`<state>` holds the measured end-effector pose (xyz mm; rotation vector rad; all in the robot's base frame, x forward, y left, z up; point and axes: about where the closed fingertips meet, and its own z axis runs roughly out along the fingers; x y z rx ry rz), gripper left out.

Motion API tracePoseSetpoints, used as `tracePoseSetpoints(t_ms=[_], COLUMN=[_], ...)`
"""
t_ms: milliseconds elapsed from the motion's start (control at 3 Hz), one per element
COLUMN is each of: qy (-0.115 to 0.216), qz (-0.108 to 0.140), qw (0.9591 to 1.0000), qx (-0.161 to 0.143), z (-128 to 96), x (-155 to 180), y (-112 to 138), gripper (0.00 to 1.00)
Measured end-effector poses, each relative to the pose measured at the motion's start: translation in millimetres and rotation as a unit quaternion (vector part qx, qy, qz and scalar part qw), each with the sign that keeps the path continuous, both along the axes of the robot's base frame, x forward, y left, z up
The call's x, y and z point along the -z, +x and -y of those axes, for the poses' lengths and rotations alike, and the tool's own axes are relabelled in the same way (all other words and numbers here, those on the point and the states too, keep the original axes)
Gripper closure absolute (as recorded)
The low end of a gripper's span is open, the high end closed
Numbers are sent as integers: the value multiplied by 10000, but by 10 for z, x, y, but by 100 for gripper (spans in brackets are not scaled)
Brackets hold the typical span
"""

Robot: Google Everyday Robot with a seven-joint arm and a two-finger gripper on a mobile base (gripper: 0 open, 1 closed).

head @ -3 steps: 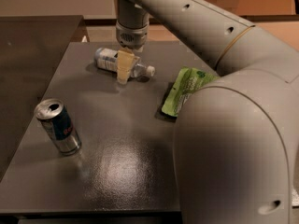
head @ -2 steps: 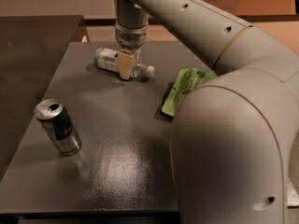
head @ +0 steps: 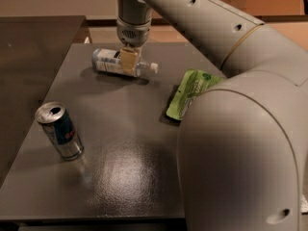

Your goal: Place blue plastic bottle upright

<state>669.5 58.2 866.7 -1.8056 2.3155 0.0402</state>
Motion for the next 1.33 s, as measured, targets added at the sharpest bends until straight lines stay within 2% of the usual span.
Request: tracePoseSetpoints(t_ms=[333, 667, 1000, 1333], qy=[-46, -156, -413, -860], qz=[599, 1523, 2478, 3318], qw=[9966, 9786, 9417, 8862], qx=[-558, -1375, -2237, -3119], z=[-3, 62, 118, 126], x=[-315, -691, -965, -1100], y=[-20, -71, -150, -235], gripper=[100, 100, 100, 100])
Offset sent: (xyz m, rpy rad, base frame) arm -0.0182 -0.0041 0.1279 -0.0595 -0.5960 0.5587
